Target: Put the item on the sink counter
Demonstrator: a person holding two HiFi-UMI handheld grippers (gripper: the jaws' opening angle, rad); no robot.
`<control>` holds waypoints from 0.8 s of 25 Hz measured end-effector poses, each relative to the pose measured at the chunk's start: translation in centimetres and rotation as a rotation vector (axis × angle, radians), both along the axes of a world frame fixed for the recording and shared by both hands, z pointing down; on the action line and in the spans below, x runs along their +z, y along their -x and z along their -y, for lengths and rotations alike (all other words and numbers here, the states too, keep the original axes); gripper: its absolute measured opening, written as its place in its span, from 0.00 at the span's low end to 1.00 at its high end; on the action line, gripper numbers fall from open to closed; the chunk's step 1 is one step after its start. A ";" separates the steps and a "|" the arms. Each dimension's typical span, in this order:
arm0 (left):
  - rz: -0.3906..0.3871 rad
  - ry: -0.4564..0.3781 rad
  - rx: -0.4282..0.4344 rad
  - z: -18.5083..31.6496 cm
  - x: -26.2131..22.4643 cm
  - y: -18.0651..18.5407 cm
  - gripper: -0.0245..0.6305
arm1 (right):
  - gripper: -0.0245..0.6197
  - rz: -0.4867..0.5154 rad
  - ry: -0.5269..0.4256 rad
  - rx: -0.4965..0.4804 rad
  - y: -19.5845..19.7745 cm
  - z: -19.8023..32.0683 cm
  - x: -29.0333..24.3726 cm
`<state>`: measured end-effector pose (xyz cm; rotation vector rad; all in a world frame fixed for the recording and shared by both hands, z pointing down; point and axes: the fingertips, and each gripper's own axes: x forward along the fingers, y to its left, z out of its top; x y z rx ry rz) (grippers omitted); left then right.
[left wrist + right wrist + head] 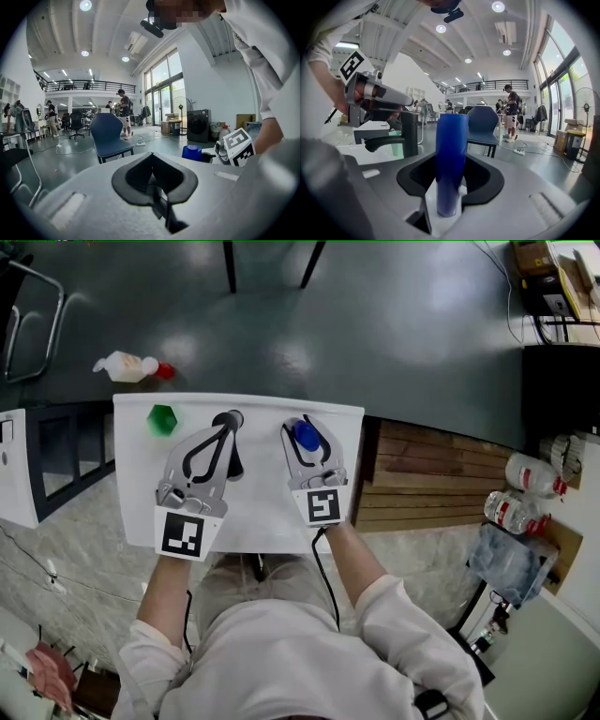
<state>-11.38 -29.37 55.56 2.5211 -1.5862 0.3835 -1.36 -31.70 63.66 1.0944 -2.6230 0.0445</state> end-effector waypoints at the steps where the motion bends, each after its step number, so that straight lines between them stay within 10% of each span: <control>1: -0.002 0.001 -0.002 0.0 0.0 0.0 0.04 | 0.29 -0.002 -0.002 -0.002 0.1 0.0 -0.1; 10: 0.004 -0.008 0.006 -0.1 0.0 0.2 0.04 | 0.50 0.041 0.003 0.002 0.5 0.3 -0.6; 20: -0.001 -0.013 0.007 -0.2 -0.2 0.1 0.04 | 0.47 0.047 -0.025 -0.002 0.3 0.0 -1.9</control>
